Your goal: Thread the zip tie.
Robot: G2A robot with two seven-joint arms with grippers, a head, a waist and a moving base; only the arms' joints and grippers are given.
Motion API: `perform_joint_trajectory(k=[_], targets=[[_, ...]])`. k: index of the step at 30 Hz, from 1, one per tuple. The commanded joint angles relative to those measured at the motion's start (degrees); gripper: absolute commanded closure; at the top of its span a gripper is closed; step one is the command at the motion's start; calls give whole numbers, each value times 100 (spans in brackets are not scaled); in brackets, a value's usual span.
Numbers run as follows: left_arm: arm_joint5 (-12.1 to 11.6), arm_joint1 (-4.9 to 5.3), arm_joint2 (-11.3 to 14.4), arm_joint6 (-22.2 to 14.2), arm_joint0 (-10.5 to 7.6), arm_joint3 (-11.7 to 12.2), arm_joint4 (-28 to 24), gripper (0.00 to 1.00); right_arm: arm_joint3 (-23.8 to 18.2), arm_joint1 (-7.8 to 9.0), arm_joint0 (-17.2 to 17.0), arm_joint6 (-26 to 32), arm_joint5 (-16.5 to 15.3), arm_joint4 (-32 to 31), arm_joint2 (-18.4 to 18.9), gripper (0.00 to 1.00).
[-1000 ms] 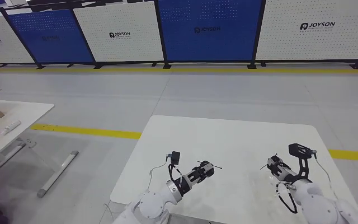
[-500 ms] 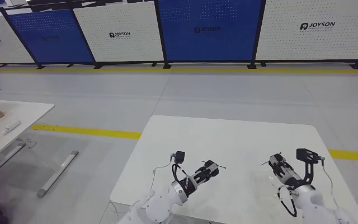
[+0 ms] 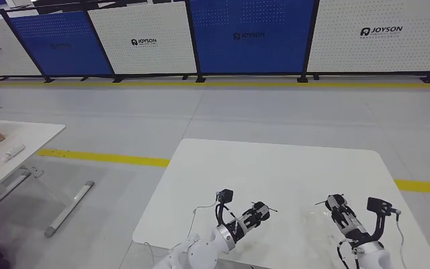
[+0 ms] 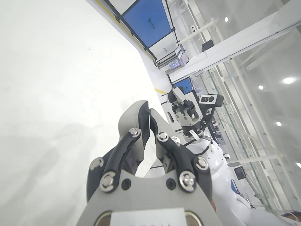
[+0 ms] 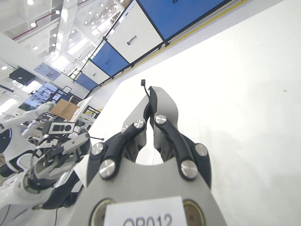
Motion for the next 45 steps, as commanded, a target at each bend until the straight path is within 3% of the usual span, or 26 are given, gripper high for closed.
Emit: perform_joint_trajectory(k=[1, 5, 8, 13, 17, 39, 42, 45], targets=[[0, 1, -2, -5, 1, -3, 3, 100, 0, 0, 0, 0, 1, -1, 0, 100], [0, 1, -2, -5, 1, -3, 3, 100, 0, 0, 0, 0, 1, -1, 0, 100], [-49, -18, 17, 345, 9, -53, 131, 100, -58, -42, -71, -351, -155, -39, -60, 100], [-283, -86, 204, 707, -101, 122, 251, 100, 10, -153, -263, -1130, -825, 108, -320, 100], [-356, -135, 311, 917, -245, 306, 392, 100, 143, -238, -291, -1558, -1093, 103, -533, 100], [-356, -135, 311, 917, -245, 306, 392, 100, 143, -238, -291, -1558, -1093, 103, -533, 100], [-491, -133, 247, 987, -213, 176, 320, 100, 143, -238, -291, -1558, -1093, 103, -533, 100], [-602, -118, 216, 1121, -129, -110, 559, 100, 143, -238, -291, -1558, -1093, 103, -533, 100]])
